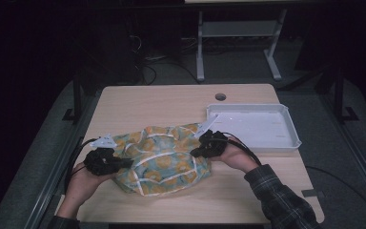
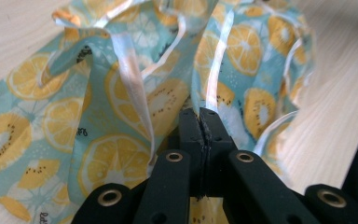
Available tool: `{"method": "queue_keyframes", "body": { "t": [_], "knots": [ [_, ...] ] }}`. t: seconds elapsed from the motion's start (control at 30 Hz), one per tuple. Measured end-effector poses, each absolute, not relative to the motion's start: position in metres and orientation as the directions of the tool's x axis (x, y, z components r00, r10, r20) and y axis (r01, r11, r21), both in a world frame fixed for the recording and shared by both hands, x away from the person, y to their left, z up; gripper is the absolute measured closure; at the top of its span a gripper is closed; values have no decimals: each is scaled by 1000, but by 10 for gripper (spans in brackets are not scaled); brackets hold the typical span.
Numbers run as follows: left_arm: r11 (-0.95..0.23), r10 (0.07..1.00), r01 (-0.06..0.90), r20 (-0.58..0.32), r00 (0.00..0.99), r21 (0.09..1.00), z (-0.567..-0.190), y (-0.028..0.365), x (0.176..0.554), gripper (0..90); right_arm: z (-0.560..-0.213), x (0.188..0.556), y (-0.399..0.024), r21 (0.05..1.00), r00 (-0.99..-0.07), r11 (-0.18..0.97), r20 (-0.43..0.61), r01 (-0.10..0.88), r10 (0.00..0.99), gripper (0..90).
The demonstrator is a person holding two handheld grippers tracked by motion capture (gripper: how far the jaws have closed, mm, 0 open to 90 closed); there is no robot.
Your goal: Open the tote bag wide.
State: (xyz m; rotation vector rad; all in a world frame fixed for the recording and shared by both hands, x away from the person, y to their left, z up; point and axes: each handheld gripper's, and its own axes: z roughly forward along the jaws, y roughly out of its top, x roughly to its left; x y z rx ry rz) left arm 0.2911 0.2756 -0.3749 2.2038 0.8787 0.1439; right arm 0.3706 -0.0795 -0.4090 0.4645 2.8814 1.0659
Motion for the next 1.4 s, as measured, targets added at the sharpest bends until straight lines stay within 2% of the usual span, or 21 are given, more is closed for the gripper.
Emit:
{"method": "queue_keyframes", "body": {
  "t": [0.67,1.03,1.4],
  "knots": [
    [-479,572,514,-192,798,711,-373,272,254,895,-387,325,-110,694,-967,685,64,221,248,897],
    [-504,543,531,-228,808,681,-388,269,243,894,-397,306,-116,677,-972,703,87,218,218,897],
    [-562,542,558,-238,806,610,-406,265,246,890,-416,301,-109,616,-974,755,113,223,195,897]
  ]
}}
